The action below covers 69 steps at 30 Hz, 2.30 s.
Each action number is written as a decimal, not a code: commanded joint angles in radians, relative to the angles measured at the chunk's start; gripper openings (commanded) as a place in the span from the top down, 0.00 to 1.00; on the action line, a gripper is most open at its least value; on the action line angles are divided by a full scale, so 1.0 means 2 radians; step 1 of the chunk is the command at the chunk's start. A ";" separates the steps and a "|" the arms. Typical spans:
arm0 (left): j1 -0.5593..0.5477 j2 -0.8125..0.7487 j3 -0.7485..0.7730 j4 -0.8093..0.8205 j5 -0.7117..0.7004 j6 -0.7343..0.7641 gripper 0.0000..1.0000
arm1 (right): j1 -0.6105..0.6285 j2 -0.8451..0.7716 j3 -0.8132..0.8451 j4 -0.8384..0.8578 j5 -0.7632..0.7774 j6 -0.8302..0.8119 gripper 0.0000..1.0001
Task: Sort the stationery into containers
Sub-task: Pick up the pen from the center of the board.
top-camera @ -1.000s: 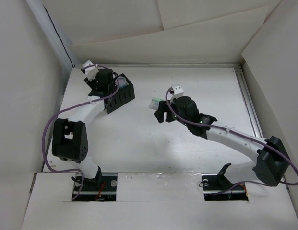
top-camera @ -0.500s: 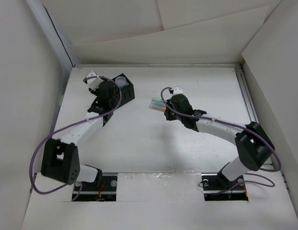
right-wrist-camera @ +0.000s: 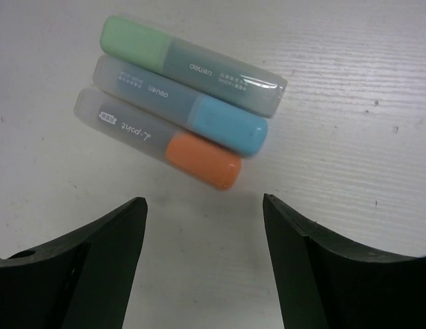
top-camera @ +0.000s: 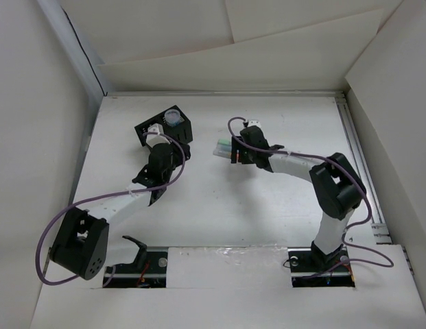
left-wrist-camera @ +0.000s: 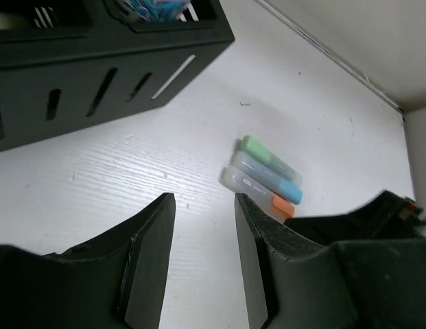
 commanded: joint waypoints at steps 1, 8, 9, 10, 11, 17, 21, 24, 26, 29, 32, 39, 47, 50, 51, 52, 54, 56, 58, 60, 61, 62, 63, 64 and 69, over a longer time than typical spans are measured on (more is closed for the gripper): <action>0.000 -0.026 -0.003 0.044 0.060 -0.004 0.64 | 0.001 0.020 0.034 -0.005 -0.003 -0.006 0.25; 0.000 -0.036 -0.022 0.054 0.084 -0.004 0.64 | -0.004 0.050 0.062 -0.005 -0.014 -0.026 0.24; 0.000 -0.036 -0.022 0.054 0.084 -0.004 0.64 | -0.004 0.055 0.062 -0.005 -0.014 -0.026 0.24; 0.000 -0.036 -0.022 0.054 0.084 -0.004 0.64 | -0.004 0.061 0.062 -0.005 -0.014 -0.031 0.22; 0.000 -0.040 -0.022 0.054 0.088 -0.004 0.64 | -0.004 0.061 0.062 -0.005 -0.019 -0.031 0.20; 0.000 -0.040 -0.018 0.058 0.088 0.001 0.64 | -0.004 0.084 0.081 -0.005 -0.028 -0.045 0.16; 0.000 -0.040 -0.012 0.051 0.084 0.006 0.64 | 0.001 0.089 0.086 -0.005 -0.039 -0.045 0.16; 0.000 -0.045 -0.008 0.032 0.067 0.006 0.64 | 0.015 0.089 0.082 -0.005 -0.039 -0.045 0.23; 0.000 -0.045 -0.008 0.032 0.055 0.006 0.64 | 0.024 0.083 0.077 -0.005 -0.039 -0.045 0.27; 0.004 -0.045 -0.008 0.023 0.051 0.002 0.65 | 0.038 0.070 0.065 -0.005 -0.027 -0.041 0.33; 0.004 -0.045 -0.008 0.023 0.051 0.002 0.65 | 0.048 0.060 0.056 -0.005 -0.017 -0.041 0.44; 0.004 -0.040 -0.008 0.018 0.055 0.002 0.65 | 0.048 0.073 0.067 -0.005 -0.001 -0.046 0.51; 0.004 -0.035 -0.012 0.014 0.051 -0.004 0.66 | 0.048 0.107 0.097 -0.009 -0.003 -0.051 0.41; 0.009 -0.040 -0.017 0.014 0.051 -0.004 0.66 | 0.052 0.107 0.102 -0.009 -0.009 -0.051 0.47; 0.009 -0.040 -0.017 0.014 0.051 -0.004 0.66 | 0.052 0.107 0.102 -0.009 -0.009 -0.051 0.49; 0.009 -0.040 -0.017 0.018 0.051 -0.004 0.66 | 0.057 0.111 0.102 -0.009 -0.009 -0.051 0.54; 0.009 -0.040 -0.021 0.018 0.051 -0.004 0.66 | 0.057 0.111 0.102 -0.009 -0.003 -0.051 0.62; 0.009 -0.040 -0.021 0.014 0.051 -0.008 0.66 | 0.057 0.111 0.102 -0.009 -0.003 -0.051 0.73; 0.009 -0.040 -0.021 0.008 0.051 -0.008 0.66 | 0.057 0.107 0.089 -0.005 -0.013 -0.046 0.79; 0.009 -0.040 -0.021 0.008 0.055 -0.013 0.66 | 0.061 0.085 0.076 0.007 -0.030 -0.046 0.84; 0.009 -0.040 -0.021 0.008 0.055 -0.013 0.66 | 0.061 0.078 0.066 0.007 -0.036 -0.046 0.86; 0.009 -0.040 -0.021 0.008 0.055 -0.013 0.66 | 0.066 0.062 0.066 0.011 -0.036 -0.046 0.87; 0.009 -0.040 -0.021 0.008 0.055 -0.017 0.66 | 0.066 0.054 0.059 0.011 -0.041 -0.046 0.88; 0.009 -0.044 -0.021 0.008 0.060 -0.017 0.66 | 0.072 0.045 0.059 0.011 -0.041 -0.046 0.88; 0.009 -0.039 -0.003 0.008 0.091 -0.017 0.61 | 0.078 -0.023 0.033 0.011 -0.069 -0.057 0.91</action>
